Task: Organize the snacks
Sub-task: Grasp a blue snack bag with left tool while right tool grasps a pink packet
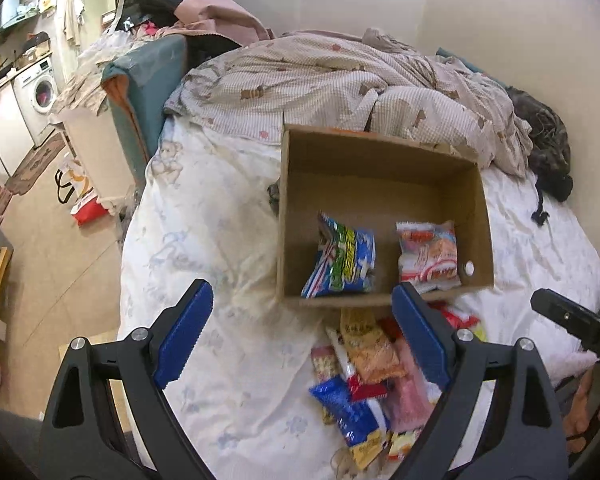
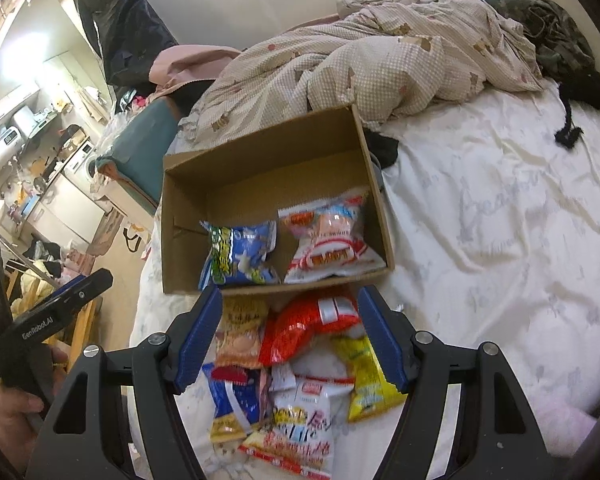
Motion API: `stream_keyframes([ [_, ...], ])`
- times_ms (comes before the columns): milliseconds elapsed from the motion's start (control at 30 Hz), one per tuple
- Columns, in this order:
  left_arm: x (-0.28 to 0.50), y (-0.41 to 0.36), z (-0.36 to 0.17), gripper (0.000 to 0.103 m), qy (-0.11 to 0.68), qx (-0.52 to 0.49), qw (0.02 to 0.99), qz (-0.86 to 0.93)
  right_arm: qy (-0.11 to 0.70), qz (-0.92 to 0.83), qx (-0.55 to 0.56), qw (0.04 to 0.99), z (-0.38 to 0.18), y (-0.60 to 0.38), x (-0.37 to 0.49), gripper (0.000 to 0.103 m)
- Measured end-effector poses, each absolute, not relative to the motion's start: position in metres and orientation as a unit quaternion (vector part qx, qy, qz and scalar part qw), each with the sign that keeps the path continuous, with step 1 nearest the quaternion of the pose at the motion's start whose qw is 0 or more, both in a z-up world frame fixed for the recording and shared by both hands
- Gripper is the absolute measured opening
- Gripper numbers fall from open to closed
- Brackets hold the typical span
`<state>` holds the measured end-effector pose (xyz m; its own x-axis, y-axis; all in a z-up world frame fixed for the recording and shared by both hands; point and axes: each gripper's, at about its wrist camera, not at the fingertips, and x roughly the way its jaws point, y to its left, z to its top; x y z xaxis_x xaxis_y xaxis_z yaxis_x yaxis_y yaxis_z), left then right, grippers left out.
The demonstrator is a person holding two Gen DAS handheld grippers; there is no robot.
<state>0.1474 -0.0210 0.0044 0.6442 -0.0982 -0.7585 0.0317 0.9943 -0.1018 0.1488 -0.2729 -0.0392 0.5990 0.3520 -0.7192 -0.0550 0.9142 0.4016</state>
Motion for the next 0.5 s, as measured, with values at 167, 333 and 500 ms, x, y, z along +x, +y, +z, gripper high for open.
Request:
stream_keyframes([
  [167,0.135,-0.017,-0.007,0.089,0.448,-0.052,0.892,-0.034,0.448,0.109,0.168,0.871,-0.045,-0.272,0.137,0.073],
  [333,0.133,-0.008,-0.029,0.089,0.494,-0.069,0.867,-0.011,0.461,0.1,0.175,0.864,-0.053,-0.277,0.127,0.073],
  [500,0.136,0.0,-0.056,0.089,0.542,-0.096,0.835,-0.006,0.476,0.086,0.187,0.855,-0.063,-0.285,0.124,0.073],
])
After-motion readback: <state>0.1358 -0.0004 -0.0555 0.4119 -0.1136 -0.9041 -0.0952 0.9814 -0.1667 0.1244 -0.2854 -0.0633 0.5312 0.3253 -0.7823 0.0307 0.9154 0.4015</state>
